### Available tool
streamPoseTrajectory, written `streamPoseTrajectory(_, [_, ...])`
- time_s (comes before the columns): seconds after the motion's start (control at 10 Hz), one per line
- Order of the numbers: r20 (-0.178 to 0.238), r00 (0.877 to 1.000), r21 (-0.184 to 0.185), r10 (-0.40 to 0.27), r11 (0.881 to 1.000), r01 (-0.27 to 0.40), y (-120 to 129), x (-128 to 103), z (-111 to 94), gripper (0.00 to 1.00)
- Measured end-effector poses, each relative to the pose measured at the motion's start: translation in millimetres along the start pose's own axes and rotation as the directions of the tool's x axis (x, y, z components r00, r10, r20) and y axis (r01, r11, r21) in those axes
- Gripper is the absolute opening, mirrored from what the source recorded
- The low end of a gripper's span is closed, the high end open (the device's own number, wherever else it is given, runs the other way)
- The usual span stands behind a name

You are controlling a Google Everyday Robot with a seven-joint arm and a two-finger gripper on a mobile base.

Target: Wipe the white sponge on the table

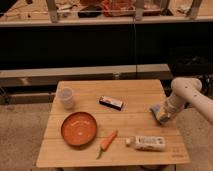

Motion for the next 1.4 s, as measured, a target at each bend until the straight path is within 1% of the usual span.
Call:
streamPoseTrajectory(0.2, [-0.003, 1.0, -0.013, 0.02, 1.0, -0.02, -7.7, 23.4, -4.7, 0.38])
streamPoseTrajectory(0.3, [0.002, 1.0, -0.021, 0.015, 1.0, -0.015, -15.1, 28.9, -3.2, 0.38])
streamPoseTrajectory(0.4, [0.009, 1.0, -0.028, 0.003, 1.0, -0.002, -28.7, 33.0, 1.1, 0.38])
streamPoseTrajectory(0.5, [0.02, 1.0, -0.035, -0.018, 0.999, 0.019, -48.2, 37.1, 8.7, 0.38])
streamPoseTrajectory(0.6, [0.027, 0.999, -0.032, -0.033, 0.999, 0.034, -64.7, 39.9, 17.4, 0.38])
streamPoseTrajectory(0.7, [0.029, 0.999, -0.028, -0.043, 0.999, 0.044, -72.9, 41.3, 21.8, 0.38])
streamPoseTrajectory(0.8, [0.035, 0.997, -0.012, -0.073, 0.997, 0.073, -92.5, 40.3, 29.4, 0.38])
streamPoseTrajectory(0.9, [0.038, 0.995, -0.006, -0.095, 0.995, 0.095, -100.3, 37.2, 32.0, 0.38])
streamPoseTrajectory(1.0, [0.043, 0.991, 0.0, -0.128, 0.992, 0.128, -107.3, 28.8, 33.7, 0.38])
streamPoseTrajectory(1.1, [0.049, 0.988, 0.003, -0.149, 0.989, 0.149, -108.3, 18.7, 34.9, 0.38])
streamPoseTrajectory(1.3, [0.076, 0.977, -0.011, -0.201, 0.979, 0.202, -103.3, -19.6, 38.9, 0.38])
streamPoseTrajectory(1.4, [0.087, 0.973, -0.019, -0.214, 0.976, 0.216, -99.7, -32.9, 40.3, 0.42])
